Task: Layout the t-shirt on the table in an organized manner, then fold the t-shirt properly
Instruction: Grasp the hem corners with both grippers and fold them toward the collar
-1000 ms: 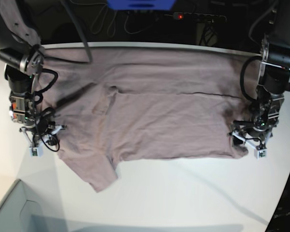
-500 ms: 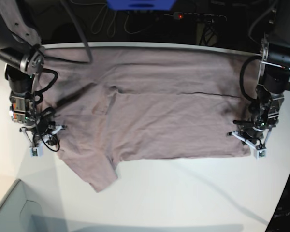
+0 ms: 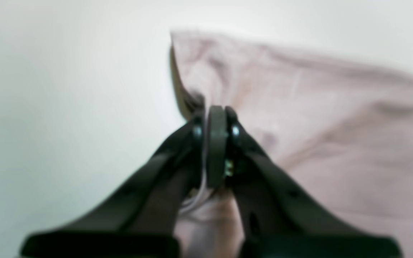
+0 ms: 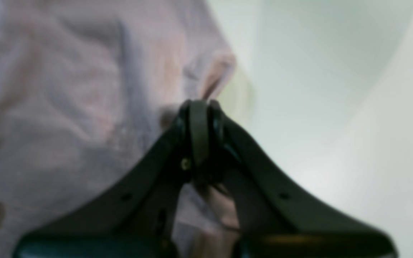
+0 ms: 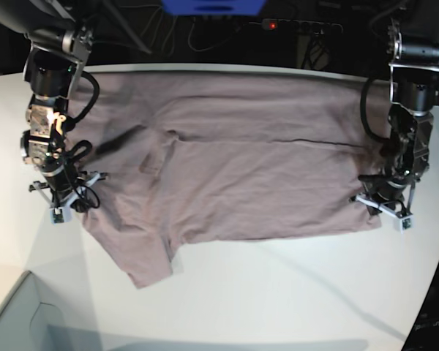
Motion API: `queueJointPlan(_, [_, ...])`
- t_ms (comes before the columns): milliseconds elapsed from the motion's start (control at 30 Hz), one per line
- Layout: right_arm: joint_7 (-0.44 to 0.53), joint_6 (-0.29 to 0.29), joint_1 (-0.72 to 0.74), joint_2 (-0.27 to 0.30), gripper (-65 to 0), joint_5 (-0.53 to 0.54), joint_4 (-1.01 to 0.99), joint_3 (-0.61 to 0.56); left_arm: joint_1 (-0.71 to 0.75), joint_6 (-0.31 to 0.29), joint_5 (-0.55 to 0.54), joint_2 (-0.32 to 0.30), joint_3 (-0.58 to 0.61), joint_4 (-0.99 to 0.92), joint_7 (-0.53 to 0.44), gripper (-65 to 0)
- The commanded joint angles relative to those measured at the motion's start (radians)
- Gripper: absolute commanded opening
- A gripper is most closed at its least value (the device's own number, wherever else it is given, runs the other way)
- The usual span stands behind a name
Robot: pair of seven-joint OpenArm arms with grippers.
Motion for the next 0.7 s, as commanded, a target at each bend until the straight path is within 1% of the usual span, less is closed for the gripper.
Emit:
queueJointPlan(0, [0.022, 0.001, 0.010, 0.017, -65.0, 0.030, 0.052, 0.002, -0.003, -0.004, -0.003, -0.014, -0.024, 0.059, -0.021, -65.0])
queueJointPlan(100, [0.021, 0.001, -0.046, 0.019, -65.0, 0.092, 0.141, 0.002, 0.046, -0.004, -0.003, -0.016, -0.063, 0.163, -0.009, -65.0])
queueJointPlan(267, [0.021, 0.001, -0.170, 0.020, -65.0, 0.165, 0.284, 0.002, 0.089, -0.010, -0.003, -0.018, -0.131, 0.275, 0.103, -65.0])
queueJointPlan(333, [0.024, 0.001, -0.231, 0.019, -65.0, 0.206, 0.345, 0.002, 0.113, -0.012, -0.003, -0.016, -0.163, 0.314, 0.126, -65.0])
queueJointPlan(400, [0.027, 0.001, -0.288, 0.019, -65.0, 0.264, 0.403, 0.002, 0.136, -0.013, -0.003, -0.016, -0.186, 0.344, 0.135, -65.0])
queueJointPlan(500, [0.029, 0.001, -0.354, 0.020, -65.0, 0.303, 0.474, 0.002, 0.171, -0.013, -0.003, -0.018, -0.194, 0.389, 0.135, -65.0])
queueJointPlan(600, [0.030, 0.001, -0.402, 0.023, -65.0, 0.343, 0.492, 0.010, 0.199, -0.015, -0.003, -0.019, -0.217, 0.400, 0.137, -65.0])
queueJointPlan(667, [0.030, 0.001, -0.428, 0.031, -65.0, 0.370, 0.494, 0.042, 0.224, -0.015, -0.008, -0.019, -0.229, 0.401, 0.137, -65.0])
